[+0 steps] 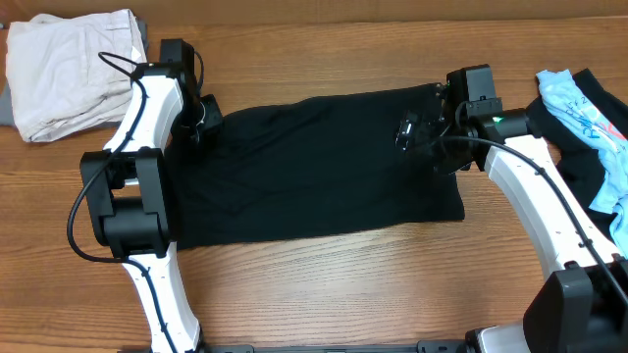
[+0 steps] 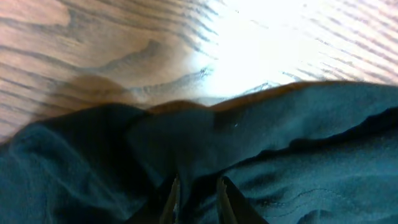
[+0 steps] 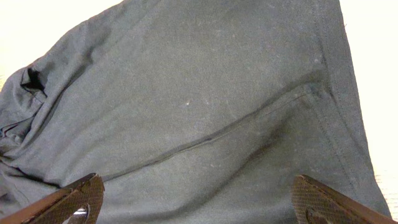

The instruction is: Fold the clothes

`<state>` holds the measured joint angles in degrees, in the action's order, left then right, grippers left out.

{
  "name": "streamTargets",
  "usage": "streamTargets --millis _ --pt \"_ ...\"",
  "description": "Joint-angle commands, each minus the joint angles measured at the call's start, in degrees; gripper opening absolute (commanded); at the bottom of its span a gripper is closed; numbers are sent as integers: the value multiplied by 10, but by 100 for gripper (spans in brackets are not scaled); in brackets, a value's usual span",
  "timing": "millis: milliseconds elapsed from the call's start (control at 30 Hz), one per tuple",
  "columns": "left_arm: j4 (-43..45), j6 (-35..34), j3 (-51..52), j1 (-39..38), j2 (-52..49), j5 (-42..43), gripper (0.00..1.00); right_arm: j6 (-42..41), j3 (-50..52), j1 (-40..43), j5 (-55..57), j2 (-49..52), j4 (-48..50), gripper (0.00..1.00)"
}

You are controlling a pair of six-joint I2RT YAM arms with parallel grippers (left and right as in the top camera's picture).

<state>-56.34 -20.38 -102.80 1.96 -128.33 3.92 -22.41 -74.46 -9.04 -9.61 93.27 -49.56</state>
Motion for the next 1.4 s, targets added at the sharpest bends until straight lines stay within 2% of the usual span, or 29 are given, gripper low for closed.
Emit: streamTargets --millis 0,333,367,433,500,700,800,1100,1367 --pt "-7 7 -13 0 -3 6 23 4 3 -1 6 2 2 100" --pt "-43 4 -12 -1 -8 21 17 3 3 -1 6 2 5 100" --pt "-48 4 -12 -1 -8 21 18 3 3 -1 6 2 5 100" --pt "-60 -1 -12 -1 -8 21 29 3 3 -1 6 2 5 100" --pt "-75 -9 -12 -1 -8 21 33 4 3 -1 6 2 4 100" --pt "-73 -8 -12 -1 -8 19 36 4 3 -1 6 2 4 100" --pt "-67 -8 -12 -1 -8 19 33 4 3 -1 6 2 5 100" --pt "-60 -8 -12 0 -8 14 4 3 3 -1 6 2 10 100" --pt "-62 -8 -25 0 3 -3 4 3 3 0 6 2 14 100"
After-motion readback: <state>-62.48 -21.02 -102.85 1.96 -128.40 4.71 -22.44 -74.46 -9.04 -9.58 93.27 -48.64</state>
